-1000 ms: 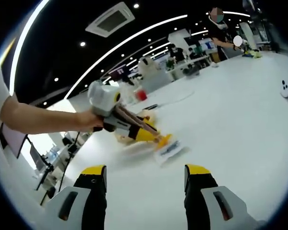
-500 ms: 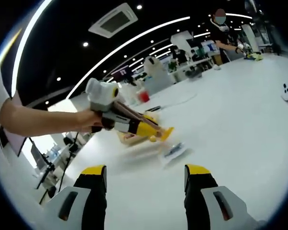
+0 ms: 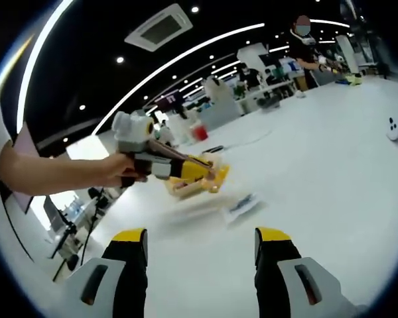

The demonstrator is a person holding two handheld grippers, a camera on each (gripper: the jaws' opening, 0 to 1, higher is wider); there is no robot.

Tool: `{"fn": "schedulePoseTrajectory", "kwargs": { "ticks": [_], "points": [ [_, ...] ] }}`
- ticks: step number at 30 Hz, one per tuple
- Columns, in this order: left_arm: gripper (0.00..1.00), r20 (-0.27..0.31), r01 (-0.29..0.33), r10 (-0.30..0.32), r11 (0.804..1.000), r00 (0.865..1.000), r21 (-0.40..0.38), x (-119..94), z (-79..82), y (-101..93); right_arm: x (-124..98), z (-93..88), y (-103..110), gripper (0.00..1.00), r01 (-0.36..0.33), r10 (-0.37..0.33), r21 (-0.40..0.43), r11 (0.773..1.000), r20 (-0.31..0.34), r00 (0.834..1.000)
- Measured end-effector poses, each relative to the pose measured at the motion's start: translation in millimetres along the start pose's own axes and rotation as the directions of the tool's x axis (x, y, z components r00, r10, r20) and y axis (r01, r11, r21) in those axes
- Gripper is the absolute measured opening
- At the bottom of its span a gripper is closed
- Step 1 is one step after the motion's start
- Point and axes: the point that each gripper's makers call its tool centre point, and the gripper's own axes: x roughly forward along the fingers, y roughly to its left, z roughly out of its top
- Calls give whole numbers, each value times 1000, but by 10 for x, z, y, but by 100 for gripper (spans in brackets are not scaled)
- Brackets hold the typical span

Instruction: Place the target food into the container with the food tongs after gripping and lifting it, then release it inside without dropping or visibly crushing the food.

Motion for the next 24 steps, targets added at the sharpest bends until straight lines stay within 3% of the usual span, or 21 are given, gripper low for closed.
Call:
{"fn": "schedulePoseTrajectory", "kwargs": {
  "ticks": [5, 18, 24],
  "points": [
    [18, 48, -16, 17, 1000, 999, -7, -117, 114, 8, 1, -12, 57, 66, -11, 11, -12, 1000, -3, 1000],
    [18, 79, -73, 71, 997, 994, 27, -341, 275, 33, -9, -35, 187, 66, -51, 51, -32, 998, 3, 999],
    [18, 141, -134, 134, 991, 981, -10, -477, 447, 190, -12, 29, 195, 66, -54, 54, -48, 997, 5, 999]
  ]
}}
